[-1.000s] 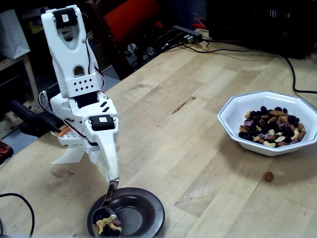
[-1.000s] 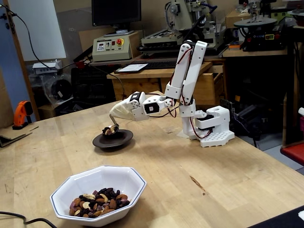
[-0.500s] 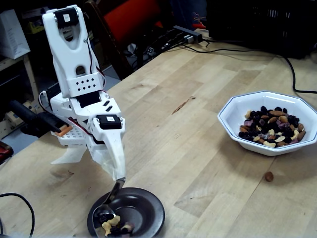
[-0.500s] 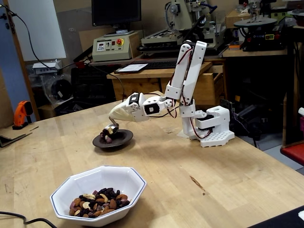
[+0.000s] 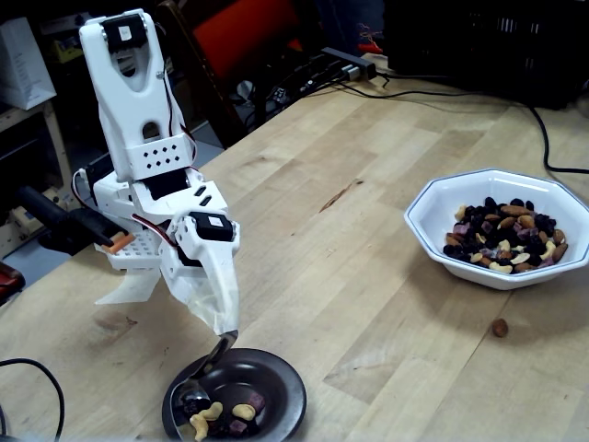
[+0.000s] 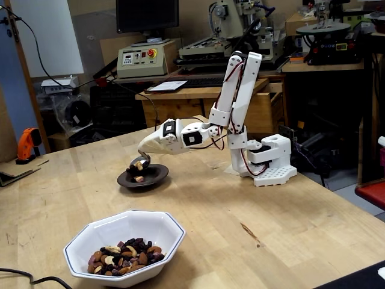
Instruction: Use spoon to transfer food from the white bowl to brown plate
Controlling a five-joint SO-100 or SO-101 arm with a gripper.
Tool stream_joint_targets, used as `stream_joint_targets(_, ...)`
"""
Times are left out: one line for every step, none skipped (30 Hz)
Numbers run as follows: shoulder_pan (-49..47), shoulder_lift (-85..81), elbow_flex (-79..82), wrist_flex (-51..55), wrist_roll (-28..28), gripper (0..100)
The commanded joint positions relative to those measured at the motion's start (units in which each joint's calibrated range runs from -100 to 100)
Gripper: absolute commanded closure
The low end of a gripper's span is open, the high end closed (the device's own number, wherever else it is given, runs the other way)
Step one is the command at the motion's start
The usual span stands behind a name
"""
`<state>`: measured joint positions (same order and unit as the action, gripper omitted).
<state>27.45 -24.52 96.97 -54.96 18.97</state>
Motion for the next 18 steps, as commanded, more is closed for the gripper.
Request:
stream_joint_targets(-0.6, -0.3, 0.2, -0.9, 1.9, 96)
stream_joint_targets(-0.6, -0.3, 0.2, -0.9, 2.6, 96)
stream_joint_targets(-0.6, -0.3, 0.2, -0.9, 3.1, 96)
stream_joint_targets(-0.6, -0.3, 0.2, -0.9, 3.6, 96)
stream_joint_targets(-0.6, -0.3, 0.2, -0.9, 4.0, 96)
stream_joint_targets(-0.6, -0.3, 0.2, -0.9, 4.2, 96)
stream_joint_targets(-0.6, -0.3, 0.2, -0.9, 4.5, 96)
stream_joint_targets(-0.6, -0.3, 0.2, -0.9, 4.7, 96)
stream_joint_targets(-0.6, -0.3, 0.2, -0.9, 4.9, 96)
stream_joint_targets(-0.6, -0.3, 0.2, -0.9, 5.0, 96)
stream_joint_targets(-0.6, -0.3, 0.1, -0.9, 5.1, 96)
stream_joint_targets(-0.6, -0.3, 0.1, -0.9, 5.4, 96)
stream_joint_targets(-0.6, -0.3, 0.1, -0.9, 5.5, 96)
stream_joint_targets(-0.6, -0.3, 0.1, -0.9, 5.6, 96)
stream_joint_targets(-0.6, -0.3, 0.1, -0.9, 5.7, 96)
stream_joint_targets(-0.6, -0.3, 0.1, -0.9, 5.7, 96)
stream_joint_targets(-0.6, -0.3, 0.1, -0.9, 5.7, 96)
stream_joint_targets(-0.6, -0.3, 0.1, -0.9, 5.7, 96)
